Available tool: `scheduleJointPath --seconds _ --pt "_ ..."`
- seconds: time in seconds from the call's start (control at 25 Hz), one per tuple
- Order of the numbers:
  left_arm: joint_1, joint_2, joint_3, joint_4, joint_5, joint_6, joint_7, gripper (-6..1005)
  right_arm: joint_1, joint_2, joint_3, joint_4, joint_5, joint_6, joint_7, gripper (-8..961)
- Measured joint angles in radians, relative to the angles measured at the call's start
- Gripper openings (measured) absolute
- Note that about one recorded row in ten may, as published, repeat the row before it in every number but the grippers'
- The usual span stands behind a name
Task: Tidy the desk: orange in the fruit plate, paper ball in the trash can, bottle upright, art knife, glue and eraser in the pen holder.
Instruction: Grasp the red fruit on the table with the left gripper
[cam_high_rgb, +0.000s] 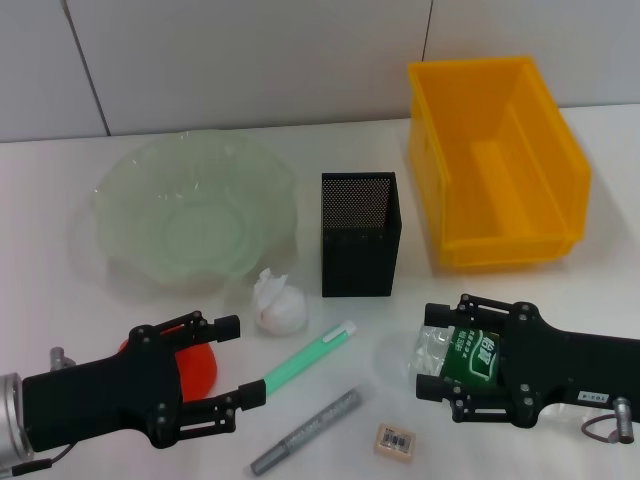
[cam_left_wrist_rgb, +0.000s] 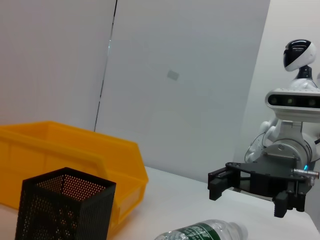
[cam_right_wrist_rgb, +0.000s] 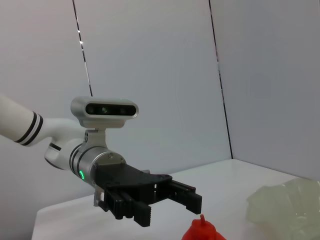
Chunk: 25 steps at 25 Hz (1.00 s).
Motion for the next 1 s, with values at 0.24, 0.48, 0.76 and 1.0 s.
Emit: scheduleJointPath --seconds 0.24,0.48,0.76,1.0 --pt "0.006 -0.001 0.0 0.0 -0.004 0.0 0.01 814 0.0 0.0 -0.002 0.0 0.0 0.0 0.001 798" --pt "0.013 -0.002 -0.008 0.0 -0.008 -0.004 0.025 814 -0.004 0.0 0.002 0.0 0.0 0.0 0.002 798" --pt "0.069 -0.001 -0.136 -0.006 -0.014 -0.074 0.08 813 -0.013 0.001 0.006 0.0 0.0 -0.002 0.002 798" --pt "0.086 -0.004 -0.149 -0.048 -0.013 -0.199 0.091 813 -0.012 0.001 0.007 -0.001 0.0 -0.001 0.002 798"
